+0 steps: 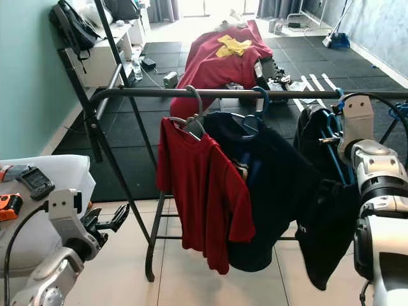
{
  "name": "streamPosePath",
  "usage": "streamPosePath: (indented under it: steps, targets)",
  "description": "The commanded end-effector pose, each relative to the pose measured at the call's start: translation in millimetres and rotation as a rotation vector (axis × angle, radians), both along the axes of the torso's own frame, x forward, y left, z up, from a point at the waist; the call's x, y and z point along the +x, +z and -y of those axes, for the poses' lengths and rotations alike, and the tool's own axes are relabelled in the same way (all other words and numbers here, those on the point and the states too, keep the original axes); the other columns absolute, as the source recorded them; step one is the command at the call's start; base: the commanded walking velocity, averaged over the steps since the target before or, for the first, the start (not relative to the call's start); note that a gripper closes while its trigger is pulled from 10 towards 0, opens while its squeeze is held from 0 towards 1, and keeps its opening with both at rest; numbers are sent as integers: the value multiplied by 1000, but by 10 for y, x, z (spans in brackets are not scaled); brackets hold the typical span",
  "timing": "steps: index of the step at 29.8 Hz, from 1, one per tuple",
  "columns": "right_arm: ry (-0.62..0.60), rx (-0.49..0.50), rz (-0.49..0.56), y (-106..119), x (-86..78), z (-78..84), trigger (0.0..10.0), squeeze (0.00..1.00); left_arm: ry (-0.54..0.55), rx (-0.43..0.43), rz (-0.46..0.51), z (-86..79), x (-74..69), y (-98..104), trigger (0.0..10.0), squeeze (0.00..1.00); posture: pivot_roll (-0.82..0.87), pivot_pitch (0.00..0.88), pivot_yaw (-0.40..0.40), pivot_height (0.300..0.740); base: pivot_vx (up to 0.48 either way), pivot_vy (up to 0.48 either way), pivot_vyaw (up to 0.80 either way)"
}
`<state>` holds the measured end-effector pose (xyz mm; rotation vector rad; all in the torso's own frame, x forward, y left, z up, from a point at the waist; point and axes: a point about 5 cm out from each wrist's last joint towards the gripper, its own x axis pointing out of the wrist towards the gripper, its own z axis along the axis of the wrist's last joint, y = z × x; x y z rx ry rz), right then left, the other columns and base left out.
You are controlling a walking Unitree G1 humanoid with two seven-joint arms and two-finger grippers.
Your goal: Hang hanger
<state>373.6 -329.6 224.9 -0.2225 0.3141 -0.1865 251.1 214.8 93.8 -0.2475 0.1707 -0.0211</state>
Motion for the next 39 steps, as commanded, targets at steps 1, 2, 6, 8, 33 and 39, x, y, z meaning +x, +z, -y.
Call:
streamPosePath:
  steps: [1, 2, 6, 8, 33, 39]
  targets:
    - [-21, 0, -9, -10, -21, 46, 10000, 0, 19, 32, -5, -73, -4, 41, 10000, 0, -40, 108, 46, 740, 0, 0, 0]
    - [-19, 5, -8, -15, -21, 44, 10000, 0, 26, 39, 2, -92, 6, 67, 10000, 0, -40, 106, 50, 740, 0, 0, 0]
    - [-18, 23, -12, -88, -42, 57, 10000, 1000, 35, 56, 63, -141, 59, 234, 10000, 0, -38, 104, 53, 740, 0, 0, 0]
    - [-21, 24, -5, -89, -44, 62, 10000, 1000, 36, 54, 72, -145, 66, 258, 10000, 0, -38, 103, 53, 740, 0, 0, 0]
    - [122, 208, 321, 2, 39, -303, 10000, 0, -88, 4, 60, 136, 100, 228, 10000, 0, -99, 67, 17, 740, 0, -167, 0]
    - [370, 248, 361, 22, 163, -1077, 10000, 0, -89, -43, 86, 296, 165, 314, 10000, 0, -96, 51, -2, 740, 0, -465, 0]
